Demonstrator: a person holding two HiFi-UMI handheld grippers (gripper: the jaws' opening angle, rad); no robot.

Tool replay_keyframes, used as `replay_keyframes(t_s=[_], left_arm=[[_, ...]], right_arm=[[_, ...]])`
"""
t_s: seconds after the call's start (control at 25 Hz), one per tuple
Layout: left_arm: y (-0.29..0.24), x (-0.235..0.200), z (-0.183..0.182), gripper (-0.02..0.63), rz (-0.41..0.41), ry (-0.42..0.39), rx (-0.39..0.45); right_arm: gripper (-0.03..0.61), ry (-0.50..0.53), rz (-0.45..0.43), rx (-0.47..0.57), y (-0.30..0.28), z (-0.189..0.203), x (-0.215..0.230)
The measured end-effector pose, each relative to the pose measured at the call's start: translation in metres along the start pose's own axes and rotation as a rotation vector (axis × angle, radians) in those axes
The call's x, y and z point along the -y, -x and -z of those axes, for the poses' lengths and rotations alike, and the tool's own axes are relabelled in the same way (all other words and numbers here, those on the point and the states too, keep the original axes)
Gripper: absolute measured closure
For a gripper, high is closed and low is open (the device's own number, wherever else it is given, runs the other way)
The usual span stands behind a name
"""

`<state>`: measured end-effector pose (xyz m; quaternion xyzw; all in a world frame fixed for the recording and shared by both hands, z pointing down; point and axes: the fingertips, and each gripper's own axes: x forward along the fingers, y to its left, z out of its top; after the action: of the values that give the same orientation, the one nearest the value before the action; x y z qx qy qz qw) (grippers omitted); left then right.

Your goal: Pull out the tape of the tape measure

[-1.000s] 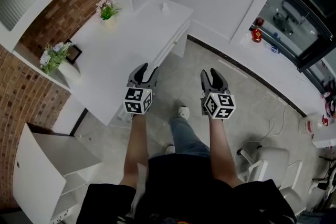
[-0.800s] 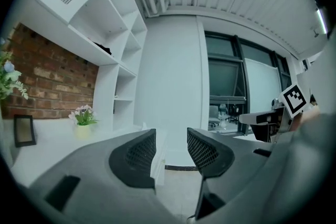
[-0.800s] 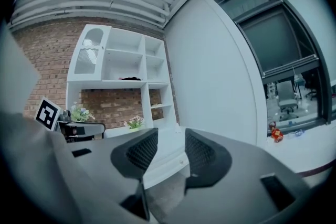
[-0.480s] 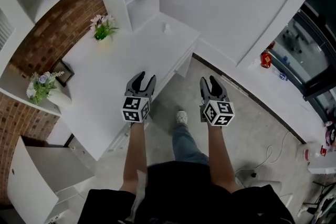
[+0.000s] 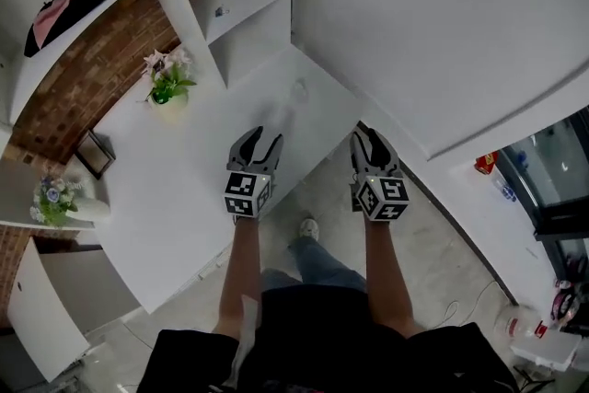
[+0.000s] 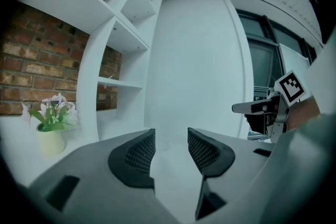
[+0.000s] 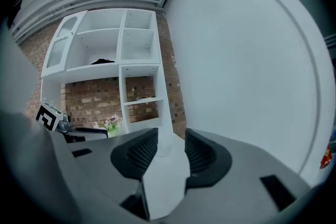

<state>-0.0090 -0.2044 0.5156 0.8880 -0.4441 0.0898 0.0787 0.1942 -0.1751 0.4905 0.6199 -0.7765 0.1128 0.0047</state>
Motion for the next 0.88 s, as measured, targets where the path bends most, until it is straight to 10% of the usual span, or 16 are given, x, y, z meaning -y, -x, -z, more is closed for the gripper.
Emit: replay_keyframes(t_s=[0.36, 0.88], left_arm=[[-0.052, -0.019, -0.001, 0.449, -0.019, -0.023, -0.072], [-0.126, -0.022, -0.015, 0.449, 0.181, -0.231, -0.216]], right_arm=[[0.438, -0.041, -0.080, -0.032, -0.076, -0.003, 0.016], [0.438, 0.011, -0.165, -0.094, -0.121, -0.002, 0.001]])
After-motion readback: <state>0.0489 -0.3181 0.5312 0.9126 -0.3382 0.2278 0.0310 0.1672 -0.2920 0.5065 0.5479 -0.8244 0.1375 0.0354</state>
